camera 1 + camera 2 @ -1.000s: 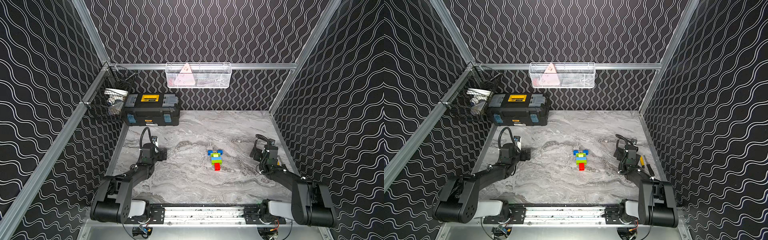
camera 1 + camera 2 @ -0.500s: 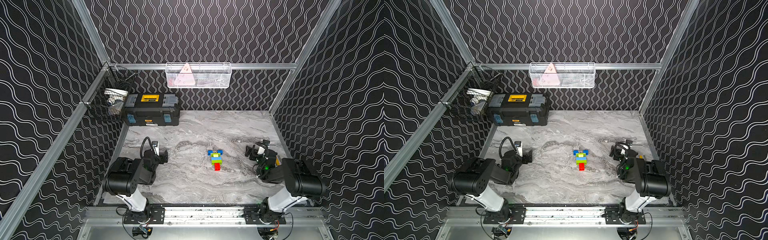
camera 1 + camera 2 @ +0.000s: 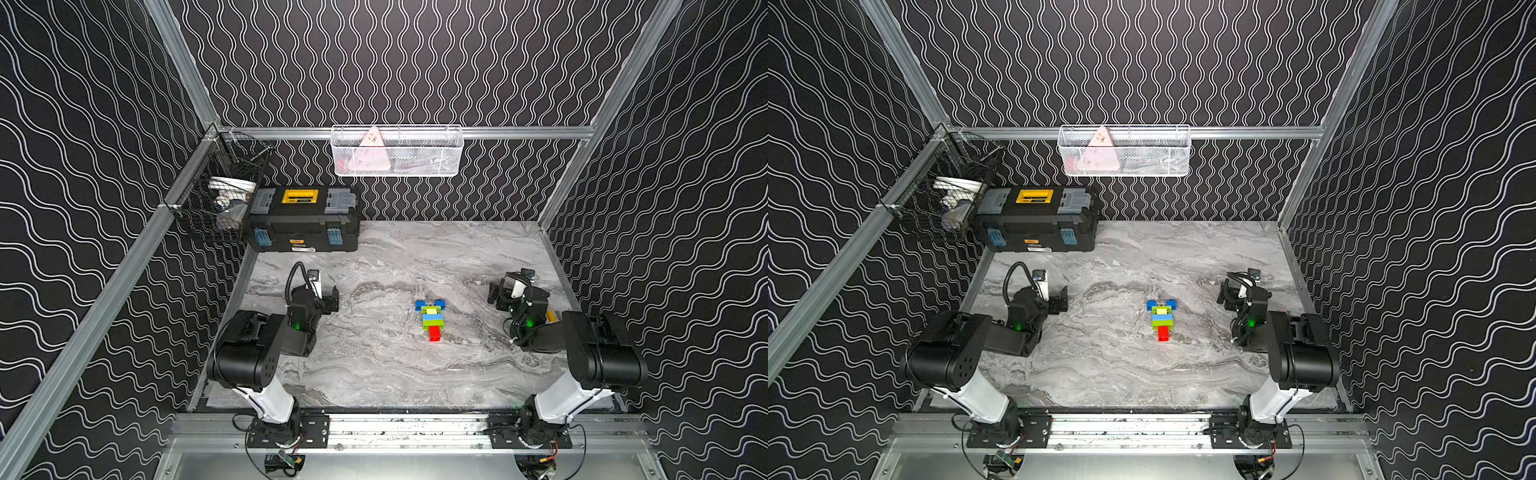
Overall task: Assemble a carrot with lego
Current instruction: Reset both arms
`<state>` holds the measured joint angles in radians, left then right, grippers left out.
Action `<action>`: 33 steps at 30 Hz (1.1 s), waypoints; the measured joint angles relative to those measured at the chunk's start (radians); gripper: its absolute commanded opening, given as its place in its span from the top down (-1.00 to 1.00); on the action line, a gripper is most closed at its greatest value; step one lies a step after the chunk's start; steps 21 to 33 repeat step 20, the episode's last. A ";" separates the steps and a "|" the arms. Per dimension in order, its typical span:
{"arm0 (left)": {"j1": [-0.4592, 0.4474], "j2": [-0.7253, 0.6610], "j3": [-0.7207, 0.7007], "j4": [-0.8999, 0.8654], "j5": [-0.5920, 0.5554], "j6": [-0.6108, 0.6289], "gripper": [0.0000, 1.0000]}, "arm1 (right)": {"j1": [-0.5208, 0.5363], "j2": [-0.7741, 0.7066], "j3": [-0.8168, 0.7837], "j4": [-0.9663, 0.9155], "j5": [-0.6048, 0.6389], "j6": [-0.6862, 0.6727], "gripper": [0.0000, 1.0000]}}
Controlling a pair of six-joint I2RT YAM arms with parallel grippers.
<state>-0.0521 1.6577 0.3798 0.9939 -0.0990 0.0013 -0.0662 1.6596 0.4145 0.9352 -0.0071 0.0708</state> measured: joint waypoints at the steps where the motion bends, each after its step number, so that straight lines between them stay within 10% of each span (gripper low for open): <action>1: 0.000 0.000 -0.001 0.000 0.000 0.000 -0.98 | 0.000 0.000 -0.001 0.000 0.003 0.000 -1.00; 33: 0.000 0.000 -0.001 0.000 -0.001 0.000 -0.98 | 0.006 0.000 0.000 -0.001 0.014 -0.001 -1.00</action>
